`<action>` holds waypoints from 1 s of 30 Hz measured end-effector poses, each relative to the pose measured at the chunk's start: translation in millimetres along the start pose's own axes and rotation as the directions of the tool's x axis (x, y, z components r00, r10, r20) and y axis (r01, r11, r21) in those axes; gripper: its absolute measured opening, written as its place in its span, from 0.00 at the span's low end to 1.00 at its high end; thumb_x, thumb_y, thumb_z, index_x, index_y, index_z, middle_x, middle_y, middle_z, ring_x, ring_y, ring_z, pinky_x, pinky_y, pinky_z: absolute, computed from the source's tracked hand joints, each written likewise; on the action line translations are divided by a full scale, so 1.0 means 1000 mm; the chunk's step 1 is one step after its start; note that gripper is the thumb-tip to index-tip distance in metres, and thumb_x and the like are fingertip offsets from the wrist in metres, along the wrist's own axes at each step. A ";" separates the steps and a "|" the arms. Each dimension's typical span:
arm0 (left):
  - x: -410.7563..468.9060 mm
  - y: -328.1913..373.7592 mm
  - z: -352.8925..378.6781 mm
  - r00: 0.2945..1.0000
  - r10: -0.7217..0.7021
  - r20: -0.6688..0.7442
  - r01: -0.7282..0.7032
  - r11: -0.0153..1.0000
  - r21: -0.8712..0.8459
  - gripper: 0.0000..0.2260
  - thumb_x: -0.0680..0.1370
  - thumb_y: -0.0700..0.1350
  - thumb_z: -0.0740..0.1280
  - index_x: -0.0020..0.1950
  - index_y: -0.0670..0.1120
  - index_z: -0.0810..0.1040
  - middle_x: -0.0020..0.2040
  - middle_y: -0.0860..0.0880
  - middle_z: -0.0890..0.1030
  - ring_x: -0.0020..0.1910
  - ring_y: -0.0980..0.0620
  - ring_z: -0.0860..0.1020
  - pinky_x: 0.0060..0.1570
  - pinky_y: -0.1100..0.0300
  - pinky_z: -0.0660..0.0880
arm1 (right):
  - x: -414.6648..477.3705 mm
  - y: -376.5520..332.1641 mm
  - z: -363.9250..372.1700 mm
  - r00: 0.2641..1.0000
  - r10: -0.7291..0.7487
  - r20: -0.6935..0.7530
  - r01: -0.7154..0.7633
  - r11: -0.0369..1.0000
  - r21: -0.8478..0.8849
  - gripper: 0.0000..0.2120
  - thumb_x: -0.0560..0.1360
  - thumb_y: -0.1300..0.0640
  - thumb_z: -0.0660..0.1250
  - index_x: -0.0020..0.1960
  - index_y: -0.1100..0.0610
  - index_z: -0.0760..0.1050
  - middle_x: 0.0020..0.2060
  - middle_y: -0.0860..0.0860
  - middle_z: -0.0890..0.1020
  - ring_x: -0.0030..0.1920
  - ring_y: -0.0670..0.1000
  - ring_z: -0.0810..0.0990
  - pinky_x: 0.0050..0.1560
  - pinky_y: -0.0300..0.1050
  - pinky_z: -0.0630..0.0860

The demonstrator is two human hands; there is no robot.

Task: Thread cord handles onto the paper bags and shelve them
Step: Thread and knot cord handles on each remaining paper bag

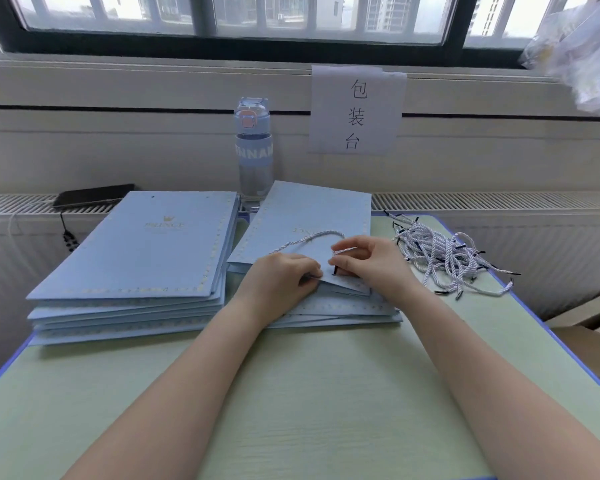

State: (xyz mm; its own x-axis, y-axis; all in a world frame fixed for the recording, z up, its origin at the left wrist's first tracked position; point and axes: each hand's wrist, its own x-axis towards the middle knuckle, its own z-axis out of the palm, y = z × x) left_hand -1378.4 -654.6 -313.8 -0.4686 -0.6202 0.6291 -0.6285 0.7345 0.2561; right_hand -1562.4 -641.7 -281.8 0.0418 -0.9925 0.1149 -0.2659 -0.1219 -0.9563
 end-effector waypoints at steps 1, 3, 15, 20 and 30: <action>0.000 -0.001 0.001 1.000 -0.001 -0.013 0.001 1.000 -0.010 0.05 0.70 0.44 0.68 0.41 0.45 0.84 0.40 0.51 0.85 0.37 0.50 0.83 0.33 0.53 0.80 | 0.001 0.000 -0.001 1.000 -0.008 -0.011 0.008 1.000 -0.013 0.07 0.71 0.65 0.72 0.44 0.54 0.80 0.39 0.56 0.85 0.38 0.49 0.83 0.47 0.38 0.80; 0.000 -0.002 0.002 0.999 -0.004 -0.042 0.003 1.000 -0.028 0.06 0.71 0.45 0.68 0.42 0.45 0.84 0.41 0.51 0.85 0.37 0.51 0.83 0.34 0.53 0.80 | 0.002 0.001 -0.003 0.999 -0.028 -0.023 0.027 0.999 -0.031 0.08 0.70 0.65 0.73 0.43 0.53 0.80 0.39 0.54 0.85 0.38 0.48 0.84 0.47 0.39 0.80; 0.000 0.007 -0.005 0.918 0.041 -0.395 0.034 0.983 0.180 0.14 0.74 0.56 0.65 0.38 0.50 0.84 0.33 0.55 0.83 0.29 0.55 0.80 0.25 0.64 0.73 | -0.007 -0.020 -0.008 0.978 -0.183 0.097 0.203 0.940 -0.276 0.04 0.75 0.62 0.69 0.47 0.56 0.81 0.28 0.35 0.79 0.31 0.33 0.77 0.38 0.25 0.69; 0.004 0.014 -0.010 0.898 0.014 -0.440 0.072 0.982 0.176 0.13 0.74 0.56 0.65 0.39 0.51 0.85 0.34 0.55 0.83 0.29 0.53 0.80 0.23 0.61 0.72 | -0.010 -0.025 -0.016 0.959 -0.274 0.079 0.285 0.904 -0.318 0.09 0.79 0.57 0.63 0.46 0.53 0.83 0.39 0.48 0.82 0.31 0.46 0.73 0.34 0.40 0.68; 0.008 0.023 -0.015 0.885 -0.176 -0.430 0.224 0.973 0.061 0.14 0.73 0.59 0.64 0.40 0.53 0.85 0.32 0.54 0.83 0.30 0.52 0.80 0.24 0.56 0.74 | -0.009 -0.022 -0.025 0.917 -0.358 0.177 0.397 0.859 -0.323 0.03 0.73 0.61 0.71 0.43 0.60 0.84 0.42 0.47 0.83 0.41 0.38 0.78 0.43 0.27 0.69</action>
State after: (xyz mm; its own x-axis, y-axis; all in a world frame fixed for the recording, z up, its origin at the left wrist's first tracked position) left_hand -1387.4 -638.4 -292.0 -0.0371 -0.5603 0.8275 -0.7542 0.5589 0.3447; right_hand -1580.6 -629.8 -255.3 0.3039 -0.8648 0.3998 -0.5228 -0.5022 -0.6889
